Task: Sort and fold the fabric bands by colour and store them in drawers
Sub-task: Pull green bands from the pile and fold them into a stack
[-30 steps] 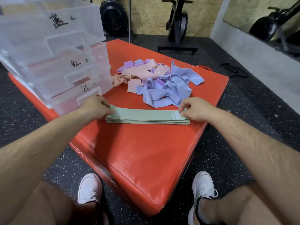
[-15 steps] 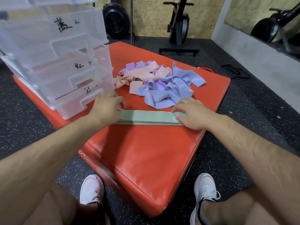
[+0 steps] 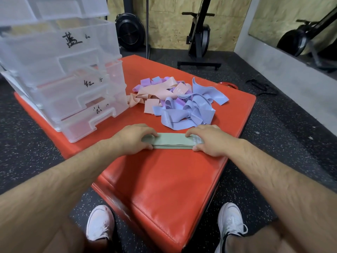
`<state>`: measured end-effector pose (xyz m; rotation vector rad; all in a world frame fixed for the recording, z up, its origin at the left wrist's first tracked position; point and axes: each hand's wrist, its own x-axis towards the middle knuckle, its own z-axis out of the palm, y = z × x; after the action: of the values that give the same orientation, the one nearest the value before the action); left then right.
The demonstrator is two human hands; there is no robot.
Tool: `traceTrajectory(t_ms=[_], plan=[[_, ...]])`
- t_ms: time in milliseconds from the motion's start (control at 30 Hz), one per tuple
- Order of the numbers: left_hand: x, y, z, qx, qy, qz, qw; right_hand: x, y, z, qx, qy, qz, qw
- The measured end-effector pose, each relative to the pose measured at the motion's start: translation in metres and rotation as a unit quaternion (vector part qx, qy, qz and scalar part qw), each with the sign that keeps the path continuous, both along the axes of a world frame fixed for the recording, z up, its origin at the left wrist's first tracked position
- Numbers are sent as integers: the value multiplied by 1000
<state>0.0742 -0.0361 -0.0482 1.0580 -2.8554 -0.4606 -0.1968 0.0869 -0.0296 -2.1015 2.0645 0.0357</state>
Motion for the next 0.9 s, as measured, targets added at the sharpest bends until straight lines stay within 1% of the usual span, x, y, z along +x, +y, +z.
traceTrajectory(t_ms=[167, 333, 500, 633, 733, 800, 900], plan=[[-6, 0, 4, -20, -24, 0, 1000, 8, -6, 13, 21, 11, 1, 1000], [-22, -1, 11, -28, -7, 3, 1000, 26, -19, 25, -35, -2, 17, 999], [-39, -4, 16, -45, 51, 7, 998, 38, -34, 36, -66, -32, 5, 997], [-54, -8, 16, -14, 123, 30, 992, 36, -46, 48, -63, -29, -7, 998], [-64, -13, 18, 28, 167, 44, 985, 29, -55, 53, -84, -42, -21, 995], [-71, -21, 23, 46, 183, 56, 980, 22, -63, 53, -100, -59, -39, 992], [-87, -37, 34, 30, 191, 53, 980, 12, -79, 48, -139, -49, -69, 987]])
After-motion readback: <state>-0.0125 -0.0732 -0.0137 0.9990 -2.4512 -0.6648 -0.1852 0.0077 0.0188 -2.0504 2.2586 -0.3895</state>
